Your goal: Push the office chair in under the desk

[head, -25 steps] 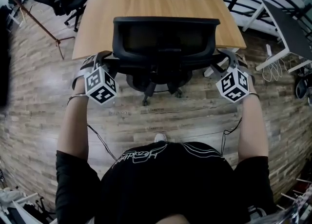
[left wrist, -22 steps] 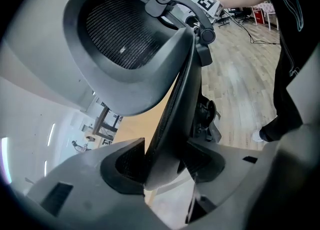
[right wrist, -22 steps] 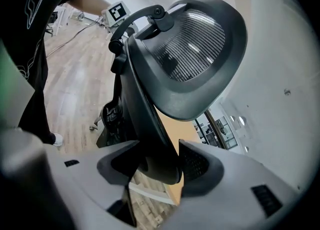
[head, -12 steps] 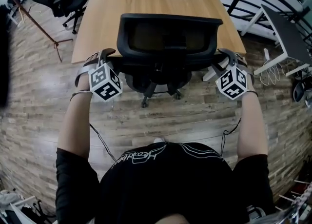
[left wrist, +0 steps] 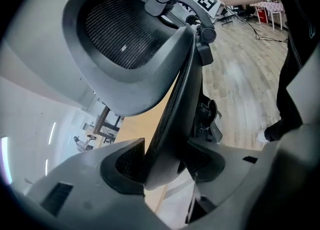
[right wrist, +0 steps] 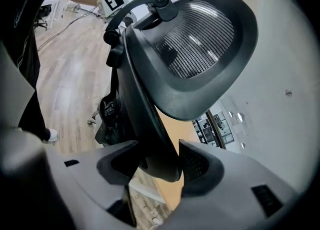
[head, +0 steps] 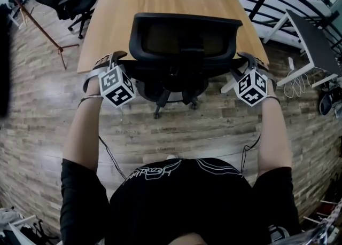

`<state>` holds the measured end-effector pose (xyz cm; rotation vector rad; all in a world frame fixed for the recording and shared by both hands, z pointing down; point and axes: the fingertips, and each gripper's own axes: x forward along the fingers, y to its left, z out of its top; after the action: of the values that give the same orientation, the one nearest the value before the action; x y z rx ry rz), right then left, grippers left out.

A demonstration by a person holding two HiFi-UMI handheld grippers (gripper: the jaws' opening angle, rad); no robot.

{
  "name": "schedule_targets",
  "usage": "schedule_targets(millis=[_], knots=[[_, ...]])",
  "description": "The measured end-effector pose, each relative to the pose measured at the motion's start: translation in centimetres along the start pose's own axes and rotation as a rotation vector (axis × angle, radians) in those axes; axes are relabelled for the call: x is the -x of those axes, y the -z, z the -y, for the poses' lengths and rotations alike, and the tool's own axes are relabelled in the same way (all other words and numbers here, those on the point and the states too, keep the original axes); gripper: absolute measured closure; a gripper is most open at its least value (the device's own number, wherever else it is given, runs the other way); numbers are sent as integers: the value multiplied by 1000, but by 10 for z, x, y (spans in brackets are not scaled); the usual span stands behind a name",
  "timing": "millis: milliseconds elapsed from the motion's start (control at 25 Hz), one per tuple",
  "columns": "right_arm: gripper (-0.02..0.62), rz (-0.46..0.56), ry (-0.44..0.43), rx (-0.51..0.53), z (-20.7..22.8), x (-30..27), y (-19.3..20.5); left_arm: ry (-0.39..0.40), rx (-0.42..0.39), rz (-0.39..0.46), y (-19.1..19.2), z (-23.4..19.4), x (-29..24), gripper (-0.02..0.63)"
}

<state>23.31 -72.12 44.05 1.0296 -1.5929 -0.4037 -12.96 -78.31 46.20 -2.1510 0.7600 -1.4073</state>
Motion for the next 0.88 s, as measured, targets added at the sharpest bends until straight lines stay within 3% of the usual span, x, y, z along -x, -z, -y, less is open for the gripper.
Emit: schedule_targets(millis=[880], knots=[[347,-53,8,47,30,-41,-8,48,5,-55,1,-32,-33,382]])
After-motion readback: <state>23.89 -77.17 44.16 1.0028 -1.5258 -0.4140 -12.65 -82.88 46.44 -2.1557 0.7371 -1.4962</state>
